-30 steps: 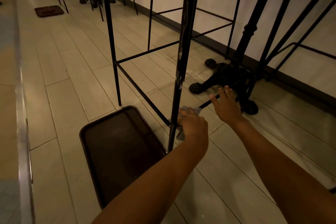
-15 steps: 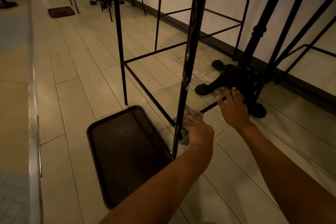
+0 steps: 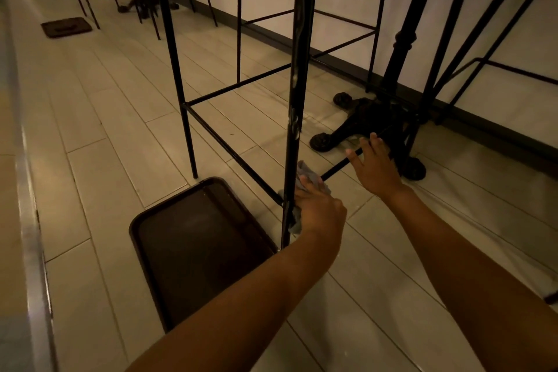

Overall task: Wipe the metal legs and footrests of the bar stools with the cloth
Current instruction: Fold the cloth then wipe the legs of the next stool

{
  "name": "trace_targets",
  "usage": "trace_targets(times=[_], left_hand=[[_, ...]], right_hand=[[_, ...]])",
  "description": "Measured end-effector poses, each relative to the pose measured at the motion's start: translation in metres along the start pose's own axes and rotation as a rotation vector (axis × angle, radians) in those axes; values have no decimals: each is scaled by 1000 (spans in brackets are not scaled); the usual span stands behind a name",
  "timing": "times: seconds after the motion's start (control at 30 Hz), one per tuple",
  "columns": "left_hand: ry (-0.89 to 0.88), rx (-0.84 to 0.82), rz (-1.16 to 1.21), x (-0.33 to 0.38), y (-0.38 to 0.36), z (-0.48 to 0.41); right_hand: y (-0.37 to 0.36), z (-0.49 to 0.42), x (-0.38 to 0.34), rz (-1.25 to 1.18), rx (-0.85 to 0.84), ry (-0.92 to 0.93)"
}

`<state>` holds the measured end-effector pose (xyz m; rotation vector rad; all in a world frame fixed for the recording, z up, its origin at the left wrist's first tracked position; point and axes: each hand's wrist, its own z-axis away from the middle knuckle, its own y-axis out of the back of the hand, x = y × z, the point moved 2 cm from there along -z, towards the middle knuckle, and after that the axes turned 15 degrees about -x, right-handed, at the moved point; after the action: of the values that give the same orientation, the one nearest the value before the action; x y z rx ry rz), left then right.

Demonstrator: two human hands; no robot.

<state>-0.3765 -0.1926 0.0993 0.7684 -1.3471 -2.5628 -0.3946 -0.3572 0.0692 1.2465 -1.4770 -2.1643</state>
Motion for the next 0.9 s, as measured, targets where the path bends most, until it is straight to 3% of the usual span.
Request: trace_targets(times=[0.23,0.33,0.6,0.9], left_hand=[[23,9,58,0,3,-4],[19,84,104,-7,5,-11],[-37,138,-181,-4,-20,-9],[-48,136,-238,2,-27,1]], right_hand=[[-1,4,-4,4,-44,-58],[-1,5,-7,16,-59,-58],[-3,8,-11,-30,-42,-67],[-11,20,-21,27,-29,-92]])
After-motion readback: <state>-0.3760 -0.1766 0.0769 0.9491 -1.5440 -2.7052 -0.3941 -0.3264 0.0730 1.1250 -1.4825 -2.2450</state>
